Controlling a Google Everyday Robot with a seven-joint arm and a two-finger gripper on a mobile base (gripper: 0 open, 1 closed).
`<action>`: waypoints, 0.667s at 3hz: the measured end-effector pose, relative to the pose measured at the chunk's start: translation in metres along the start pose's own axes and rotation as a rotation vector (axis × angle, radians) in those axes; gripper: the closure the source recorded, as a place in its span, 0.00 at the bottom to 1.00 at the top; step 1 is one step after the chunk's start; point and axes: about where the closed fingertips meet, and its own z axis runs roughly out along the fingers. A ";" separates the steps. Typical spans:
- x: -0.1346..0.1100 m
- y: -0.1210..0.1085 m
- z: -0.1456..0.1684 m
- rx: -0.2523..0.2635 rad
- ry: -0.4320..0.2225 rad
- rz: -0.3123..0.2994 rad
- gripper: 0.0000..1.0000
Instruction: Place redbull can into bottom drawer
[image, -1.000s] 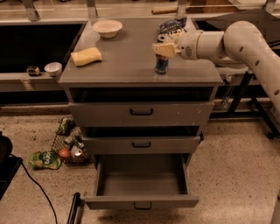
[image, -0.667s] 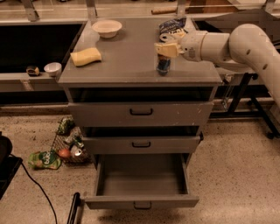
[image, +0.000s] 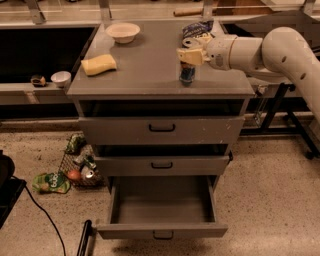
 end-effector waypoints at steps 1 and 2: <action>-0.018 0.014 -0.001 -0.051 -0.017 -0.042 1.00; -0.053 0.056 -0.011 -0.153 -0.022 -0.117 1.00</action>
Offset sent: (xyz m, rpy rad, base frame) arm -0.1101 0.0593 0.0907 -0.1129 -0.1261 0.3201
